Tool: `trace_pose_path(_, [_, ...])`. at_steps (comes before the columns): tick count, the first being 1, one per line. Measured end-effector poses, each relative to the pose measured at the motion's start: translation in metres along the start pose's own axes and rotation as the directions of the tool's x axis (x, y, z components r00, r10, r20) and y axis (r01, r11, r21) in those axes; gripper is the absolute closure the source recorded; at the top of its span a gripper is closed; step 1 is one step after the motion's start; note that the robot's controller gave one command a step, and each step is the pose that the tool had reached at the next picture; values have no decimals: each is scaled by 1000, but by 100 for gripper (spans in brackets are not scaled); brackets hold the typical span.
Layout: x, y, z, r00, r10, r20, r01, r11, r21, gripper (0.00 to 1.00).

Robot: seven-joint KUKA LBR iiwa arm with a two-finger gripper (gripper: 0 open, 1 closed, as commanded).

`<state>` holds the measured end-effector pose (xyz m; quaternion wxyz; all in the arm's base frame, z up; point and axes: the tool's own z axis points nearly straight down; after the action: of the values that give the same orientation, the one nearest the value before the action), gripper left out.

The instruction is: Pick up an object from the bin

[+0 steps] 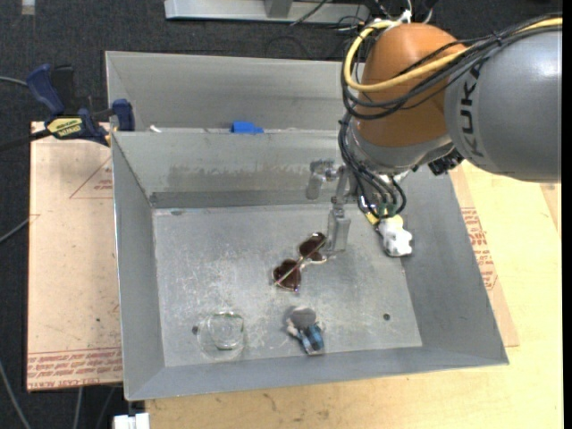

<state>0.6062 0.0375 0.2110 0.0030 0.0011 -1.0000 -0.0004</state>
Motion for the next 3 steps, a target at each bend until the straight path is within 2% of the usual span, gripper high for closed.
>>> trace_pose_path(1, [-1, 0, -5, 1000, 1, 8, -1, 1000, -1, 0])
trace_pose_path(2, [2, -8, 54, 990, -137, 10, 137, 991, 1, 0])
trace_pose_path(3, [3, -9, 106, 984, -177, 6, 177, 984, 1, 0])
